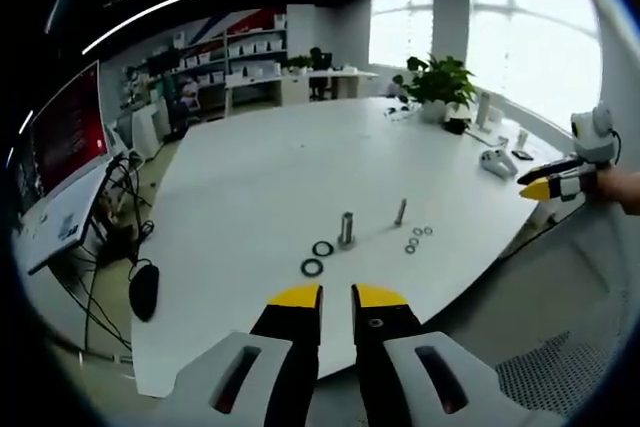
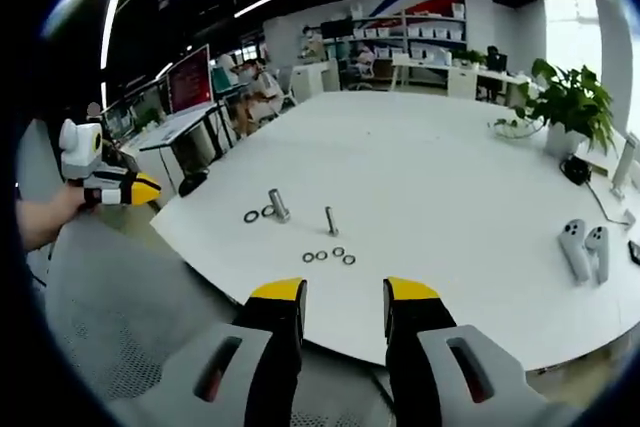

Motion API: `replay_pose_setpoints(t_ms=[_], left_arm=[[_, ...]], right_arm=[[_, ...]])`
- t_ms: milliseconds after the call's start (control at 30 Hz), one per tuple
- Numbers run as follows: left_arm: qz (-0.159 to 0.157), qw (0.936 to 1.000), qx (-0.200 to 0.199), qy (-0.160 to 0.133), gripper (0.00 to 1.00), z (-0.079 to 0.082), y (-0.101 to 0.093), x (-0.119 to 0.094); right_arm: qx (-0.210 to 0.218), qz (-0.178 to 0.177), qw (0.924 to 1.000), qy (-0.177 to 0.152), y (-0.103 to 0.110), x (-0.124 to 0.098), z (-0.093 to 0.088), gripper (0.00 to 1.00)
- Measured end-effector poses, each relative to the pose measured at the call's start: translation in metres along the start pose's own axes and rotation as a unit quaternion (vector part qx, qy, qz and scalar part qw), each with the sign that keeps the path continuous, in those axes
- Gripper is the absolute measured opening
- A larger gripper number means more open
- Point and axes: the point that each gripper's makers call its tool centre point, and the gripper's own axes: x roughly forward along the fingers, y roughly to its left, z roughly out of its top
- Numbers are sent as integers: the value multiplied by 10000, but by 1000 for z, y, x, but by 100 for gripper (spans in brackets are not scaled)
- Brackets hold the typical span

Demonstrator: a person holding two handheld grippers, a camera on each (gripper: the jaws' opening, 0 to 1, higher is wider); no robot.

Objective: Place the washer onto the threaded stud by aligning its center hole with the stud, sliding it down to the base, and recovering from edge contact or off-axis alignment until the washer reaches the visible bottom stop.

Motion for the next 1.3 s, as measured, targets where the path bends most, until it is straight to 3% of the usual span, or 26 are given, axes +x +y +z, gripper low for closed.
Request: replay_pose_setpoints(t_ms=[233, 633, 767, 967, 1067, 1300], left_arm=[[0, 9999, -8, 143, 9, -6, -1, 2], [45, 9999, -45, 137, 9, -6, 2, 2], [88, 9992, -82, 389, 9, -14, 3, 5], [98, 9997, -115, 204, 9, -8, 4, 2], [271, 9984, -109, 479, 9, -18, 9, 4], [-14, 9988, -157, 470, 9, -18, -1, 6]], right_arm=[[-95, 66, 9999, 92, 3, 1, -3, 33], [-24, 31, 10000, 28, 0, 0, -2, 32], [35, 31, 9999, 114, -1, 1, -5, 32], [-33, -12, 9998, 175, -2, 1, -7, 32], [-113, -164, 9997, 150, -7, 0, -6, 33], [-158, -212, 9995, 152, -9, -1, -5, 32]])
